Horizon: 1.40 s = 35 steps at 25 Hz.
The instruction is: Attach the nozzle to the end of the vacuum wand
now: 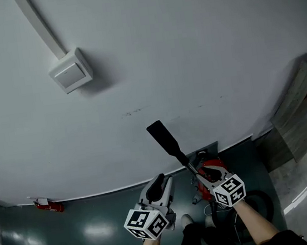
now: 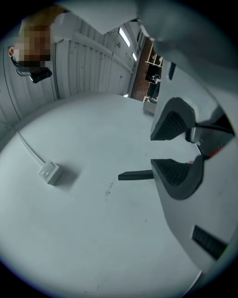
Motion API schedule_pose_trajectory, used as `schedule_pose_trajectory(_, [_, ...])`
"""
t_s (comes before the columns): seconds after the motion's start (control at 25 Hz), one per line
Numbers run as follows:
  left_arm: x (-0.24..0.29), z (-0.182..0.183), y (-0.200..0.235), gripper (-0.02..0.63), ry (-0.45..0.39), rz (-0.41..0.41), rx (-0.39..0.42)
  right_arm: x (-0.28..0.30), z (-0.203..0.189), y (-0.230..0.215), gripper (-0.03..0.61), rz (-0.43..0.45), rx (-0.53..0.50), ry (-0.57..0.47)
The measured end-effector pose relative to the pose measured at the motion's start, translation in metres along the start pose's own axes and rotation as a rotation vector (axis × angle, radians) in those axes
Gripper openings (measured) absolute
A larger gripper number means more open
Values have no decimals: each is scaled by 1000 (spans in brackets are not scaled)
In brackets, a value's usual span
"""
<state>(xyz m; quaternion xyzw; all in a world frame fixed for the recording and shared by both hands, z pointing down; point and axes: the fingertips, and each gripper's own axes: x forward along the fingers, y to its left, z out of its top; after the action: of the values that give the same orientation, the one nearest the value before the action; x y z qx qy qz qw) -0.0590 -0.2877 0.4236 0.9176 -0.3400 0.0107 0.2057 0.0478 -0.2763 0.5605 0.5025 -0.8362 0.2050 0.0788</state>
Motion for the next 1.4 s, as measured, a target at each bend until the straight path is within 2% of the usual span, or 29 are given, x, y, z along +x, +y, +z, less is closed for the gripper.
schedule_pose_trajectory(0.24, [-12,7,-34,99,-23,-21,18,-39,46,28,72,35,67,-112])
schedule_pose_trajectory(0.52, [-20,13,-62,40,-38,-47,44,-70,85,56,34,78,160,-215])
schedule_pose_trajectory(0.64, [-24,12,-65,9,-40,-47,41,-75,90,63,23,92,216,-225])
schedule_pose_trajectory(0.8, [-27,15,-63,5,-51,-41,32,-78,97,70,17,111,255,-243])
schedule_pose_trajectory(1.4, [-36,14,-50,5,-64,-3,1,-72,108,84,17,169,286,-250])
